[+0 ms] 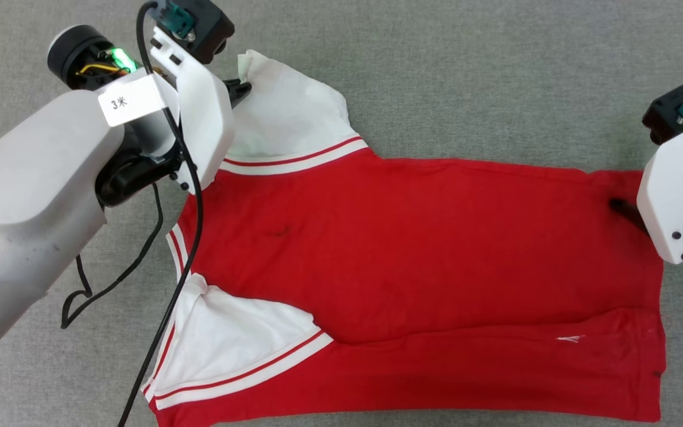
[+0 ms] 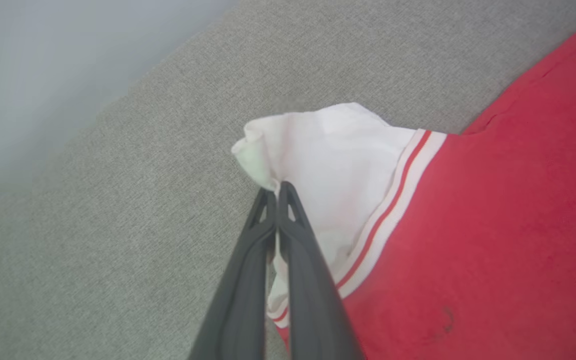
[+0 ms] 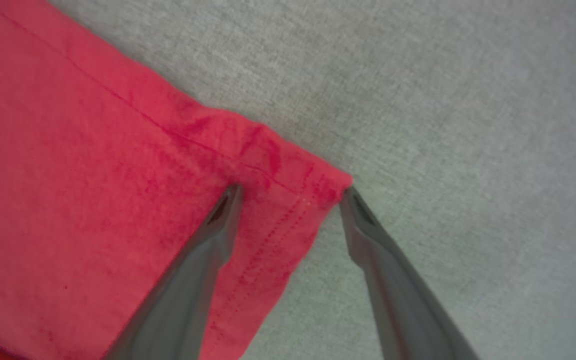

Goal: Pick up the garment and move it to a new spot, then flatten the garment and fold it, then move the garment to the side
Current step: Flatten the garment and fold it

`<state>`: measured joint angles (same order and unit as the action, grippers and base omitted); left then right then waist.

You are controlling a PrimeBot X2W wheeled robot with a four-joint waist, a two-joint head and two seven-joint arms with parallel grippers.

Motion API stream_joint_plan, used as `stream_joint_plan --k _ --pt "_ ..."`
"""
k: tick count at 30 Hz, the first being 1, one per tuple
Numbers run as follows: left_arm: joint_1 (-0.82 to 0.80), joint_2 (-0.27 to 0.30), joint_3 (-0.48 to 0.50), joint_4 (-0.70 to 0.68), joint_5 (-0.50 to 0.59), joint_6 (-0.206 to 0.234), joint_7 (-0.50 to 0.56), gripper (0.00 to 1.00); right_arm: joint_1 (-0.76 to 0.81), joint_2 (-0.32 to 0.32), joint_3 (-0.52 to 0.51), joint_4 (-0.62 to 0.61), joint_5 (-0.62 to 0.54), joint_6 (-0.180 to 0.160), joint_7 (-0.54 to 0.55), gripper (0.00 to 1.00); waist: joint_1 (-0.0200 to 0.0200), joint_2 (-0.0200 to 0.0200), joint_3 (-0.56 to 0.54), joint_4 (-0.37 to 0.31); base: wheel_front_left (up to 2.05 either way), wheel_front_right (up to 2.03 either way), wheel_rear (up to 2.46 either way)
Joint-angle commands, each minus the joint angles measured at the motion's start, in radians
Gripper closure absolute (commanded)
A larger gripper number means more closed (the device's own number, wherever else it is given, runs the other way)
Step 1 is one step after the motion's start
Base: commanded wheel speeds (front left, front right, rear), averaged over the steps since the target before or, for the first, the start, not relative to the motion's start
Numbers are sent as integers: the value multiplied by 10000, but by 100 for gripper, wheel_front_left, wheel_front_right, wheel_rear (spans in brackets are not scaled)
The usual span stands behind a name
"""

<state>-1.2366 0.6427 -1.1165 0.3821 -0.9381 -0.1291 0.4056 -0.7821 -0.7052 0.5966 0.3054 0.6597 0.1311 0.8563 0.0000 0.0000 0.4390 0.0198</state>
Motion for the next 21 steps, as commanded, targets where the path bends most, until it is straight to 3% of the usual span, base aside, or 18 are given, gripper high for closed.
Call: stream_joint_plan --k 1,7,8,9,10,21 --pt "-105 -33 -38 14 -1 -7 -70 100 -63 130 314 372 -30 -10 -132 0 0 0 83 59 0 0 0" --pt "-127 -86 -206 163 -71 -7 -231 100 294 382 1492 1247 518 10 -673 0 0 0 89 102 0 0 0" --pt "-112 -62 -228 192 -98 -7 -247 100 278 405 1582 1286 642 10 -807 54 0 0 64 73 0 0 0" --pt "-83 -38 -256 215 -127 -7 -276 100 213 397 1644 1318 745 10 -980 85 0 0 25 42 0 0 0" --pt "-45 -10 -282 251 -139 -7 -312 100 128 382 1664 1366 829 10 -1144 100 0 0 -26 7 0 0 0" --pt "605 243 -548 473 -307 -7 -772 100 -193 149 1437 1406 1265 -11 -3610 100 0 0 -1108 -281 0 0 0"
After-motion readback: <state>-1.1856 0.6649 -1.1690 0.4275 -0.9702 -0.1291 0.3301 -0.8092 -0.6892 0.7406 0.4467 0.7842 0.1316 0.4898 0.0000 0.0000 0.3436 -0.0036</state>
